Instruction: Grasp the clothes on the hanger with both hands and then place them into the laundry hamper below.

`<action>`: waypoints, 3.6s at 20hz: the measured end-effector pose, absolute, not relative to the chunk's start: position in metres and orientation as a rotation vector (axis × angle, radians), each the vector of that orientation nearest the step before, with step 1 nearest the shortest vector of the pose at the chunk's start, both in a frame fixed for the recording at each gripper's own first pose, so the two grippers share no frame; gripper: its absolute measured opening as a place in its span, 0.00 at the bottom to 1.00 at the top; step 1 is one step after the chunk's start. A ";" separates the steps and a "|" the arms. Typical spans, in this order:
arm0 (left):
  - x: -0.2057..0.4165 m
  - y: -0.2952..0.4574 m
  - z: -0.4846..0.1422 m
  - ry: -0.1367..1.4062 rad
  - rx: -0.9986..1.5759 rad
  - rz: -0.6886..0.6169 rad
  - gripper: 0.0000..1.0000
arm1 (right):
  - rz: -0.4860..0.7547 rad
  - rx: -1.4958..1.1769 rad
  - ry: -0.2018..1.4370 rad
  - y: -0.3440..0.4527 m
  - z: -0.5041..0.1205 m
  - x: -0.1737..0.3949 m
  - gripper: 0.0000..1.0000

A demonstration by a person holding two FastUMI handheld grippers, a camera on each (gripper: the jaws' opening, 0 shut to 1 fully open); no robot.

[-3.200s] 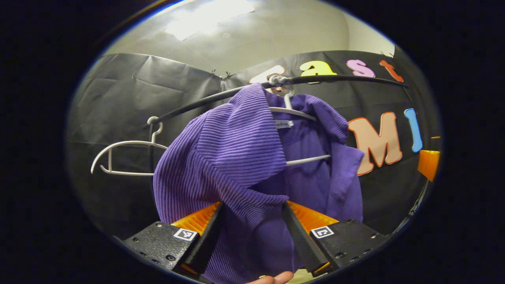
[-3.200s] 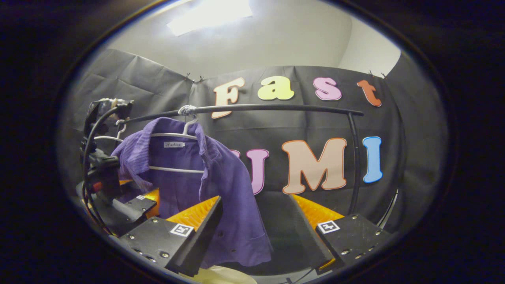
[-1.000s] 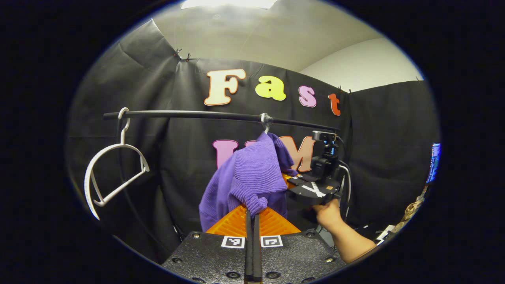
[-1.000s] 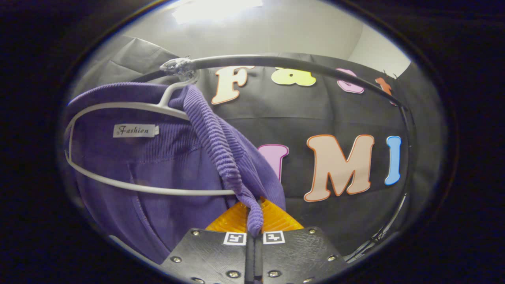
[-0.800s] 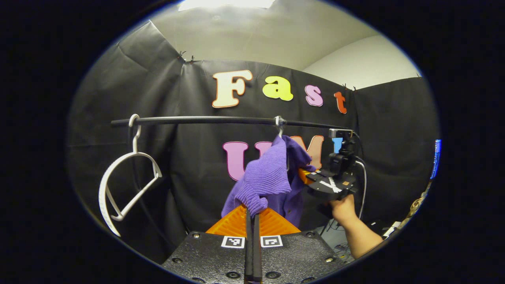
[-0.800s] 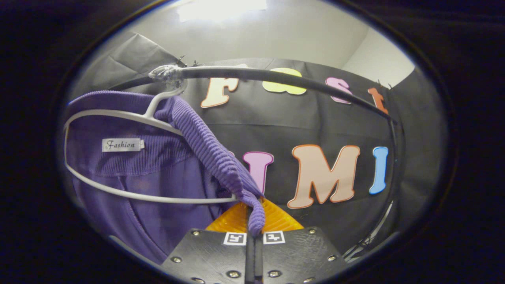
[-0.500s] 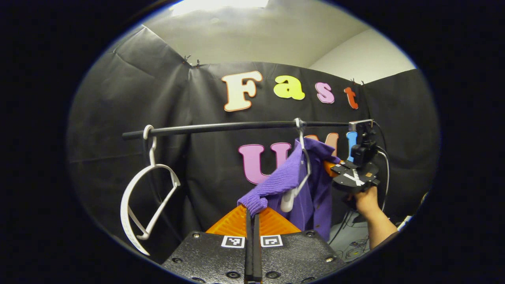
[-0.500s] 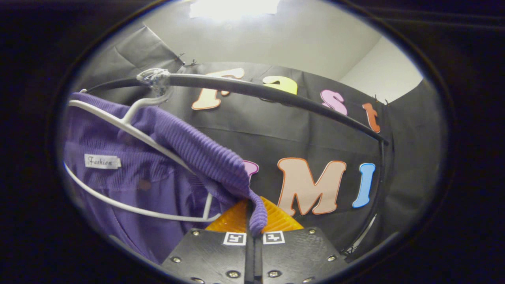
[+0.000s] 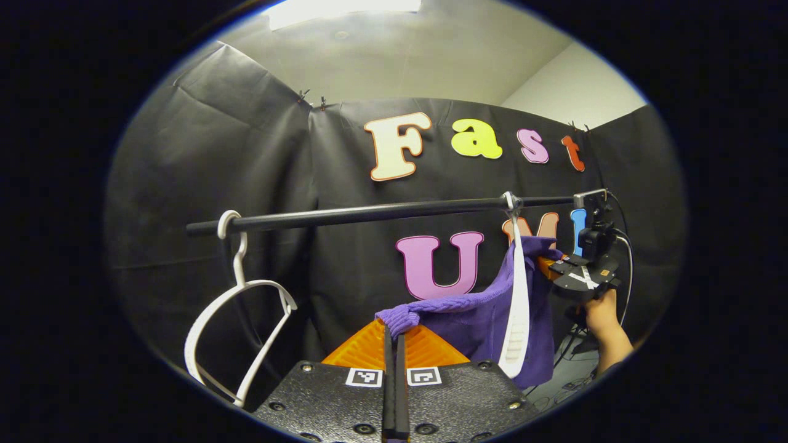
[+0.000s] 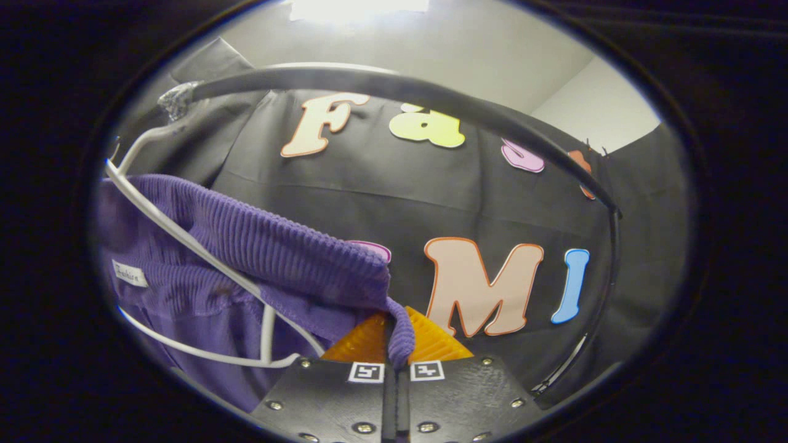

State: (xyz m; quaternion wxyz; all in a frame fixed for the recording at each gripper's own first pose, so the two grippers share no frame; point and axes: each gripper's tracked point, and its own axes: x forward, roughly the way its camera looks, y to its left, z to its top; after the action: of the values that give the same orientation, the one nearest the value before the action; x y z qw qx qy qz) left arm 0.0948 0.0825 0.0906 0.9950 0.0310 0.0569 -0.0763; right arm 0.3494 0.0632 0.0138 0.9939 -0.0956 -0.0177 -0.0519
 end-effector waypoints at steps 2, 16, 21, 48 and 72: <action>0.107 0.080 0.087 0.116 0.063 -0.155 0.00 | -0.097 -0.167 -0.008 0.059 0.001 0.362 0.01; 0.130 0.074 0.012 0.181 0.018 -0.129 0.00 | -0.082 -0.091 0.087 0.061 -0.087 0.367 0.01; 0.123 0.080 0.000 0.185 -0.006 -0.117 0.00 | -0.099 -0.085 0.071 0.067 -0.092 0.336 0.01; 0.013 0.045 0.050 0.102 -0.055 -0.172 0.00 | -0.061 -0.102 0.040 0.138 -0.022 0.147 0.01; 0.027 -0.069 -0.047 0.113 -0.047 -0.259 0.00 | -0.037 0.014 0.015 0.132 -0.079 0.090 0.00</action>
State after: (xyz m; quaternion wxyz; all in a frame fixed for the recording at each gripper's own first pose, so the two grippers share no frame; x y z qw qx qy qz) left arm 0.0269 -0.0691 -0.0474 0.9898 -0.0235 0.0563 -0.1289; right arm 0.0898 0.1317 -0.0794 0.9998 0.0071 0.0073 -0.0184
